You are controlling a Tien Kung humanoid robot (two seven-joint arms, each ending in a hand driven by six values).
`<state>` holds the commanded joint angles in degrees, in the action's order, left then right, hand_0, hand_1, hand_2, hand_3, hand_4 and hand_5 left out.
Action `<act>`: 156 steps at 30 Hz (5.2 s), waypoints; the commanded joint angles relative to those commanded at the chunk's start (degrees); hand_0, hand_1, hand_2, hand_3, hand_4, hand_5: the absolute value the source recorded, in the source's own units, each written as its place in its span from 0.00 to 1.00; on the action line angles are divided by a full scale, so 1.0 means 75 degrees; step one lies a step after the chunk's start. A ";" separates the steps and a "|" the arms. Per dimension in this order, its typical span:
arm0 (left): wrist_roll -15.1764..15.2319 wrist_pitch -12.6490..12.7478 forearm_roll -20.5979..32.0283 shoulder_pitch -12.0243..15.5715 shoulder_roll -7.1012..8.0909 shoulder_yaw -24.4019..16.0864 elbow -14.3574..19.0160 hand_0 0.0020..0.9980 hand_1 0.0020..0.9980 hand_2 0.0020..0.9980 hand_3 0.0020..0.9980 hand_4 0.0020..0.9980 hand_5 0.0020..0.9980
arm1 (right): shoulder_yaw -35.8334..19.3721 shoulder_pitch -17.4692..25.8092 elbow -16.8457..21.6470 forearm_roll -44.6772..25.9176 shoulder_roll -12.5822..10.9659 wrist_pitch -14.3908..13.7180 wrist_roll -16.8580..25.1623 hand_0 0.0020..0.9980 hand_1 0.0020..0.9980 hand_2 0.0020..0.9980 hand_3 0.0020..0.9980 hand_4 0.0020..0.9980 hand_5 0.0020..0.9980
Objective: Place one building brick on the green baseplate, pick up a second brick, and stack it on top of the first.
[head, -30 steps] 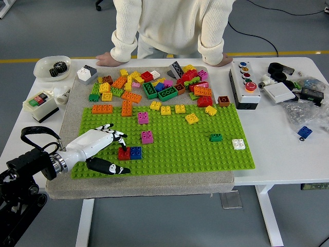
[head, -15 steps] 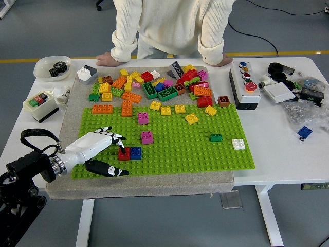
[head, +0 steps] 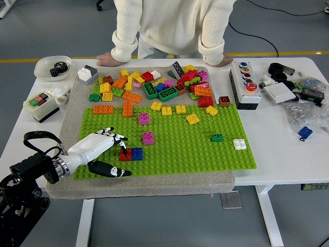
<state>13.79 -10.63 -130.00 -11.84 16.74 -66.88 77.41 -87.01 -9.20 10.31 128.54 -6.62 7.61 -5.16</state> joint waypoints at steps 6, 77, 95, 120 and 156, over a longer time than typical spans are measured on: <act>-0.0015 -0.0013 0.0000 -0.0029 -0.0034 0.0045 -0.0107 1.00 0.86 0.89 0.60 1.00 0.68 | -0.0007 0.0005 0.0000 0.0011 -0.0001 0.0000 -0.0002 0.74 0.64 0.72 0.61 0.83 0.41; -0.0588 -0.0401 0.0000 -0.0633 -0.0086 -0.2210 0.0936 0.76 0.64 0.62 0.58 1.00 0.38 | -0.0145 -0.0120 0.0000 0.0195 -0.0037 -0.0019 -0.0032 0.74 0.64 0.72 0.60 0.83 0.41; -0.0564 -0.1658 0.0000 -0.1543 -0.0030 -0.1745 0.0274 0.73 0.66 0.71 0.74 1.00 0.26 | -0.0177 -0.0145 0.0000 0.0195 -0.0028 -0.0026 -0.0040 0.74 0.65 0.72 0.60 0.83 0.41; -0.1085 -0.2351 0.0000 -0.1919 -0.0569 -0.1868 -0.0343 0.71 0.64 0.62 0.70 1.00 0.19 | -0.0166 -0.0160 0.0000 0.0195 -0.0059 -0.0018 -0.0026 0.74 0.65 0.72 0.60 0.83 0.41; -0.0953 -0.1729 0.0000 -0.2199 -0.0786 -0.1711 -0.1072 0.77 0.69 0.69 0.73 1.00 0.15 | -0.0214 -0.0108 0.0000 0.0195 -0.0069 -0.0042 0.0000 0.74 0.64 0.72 0.60 0.83 0.40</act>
<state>6.64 -23.60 -130.00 -28.33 10.85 -79.71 69.37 -88.62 -10.02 10.31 130.00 -7.14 7.29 -5.16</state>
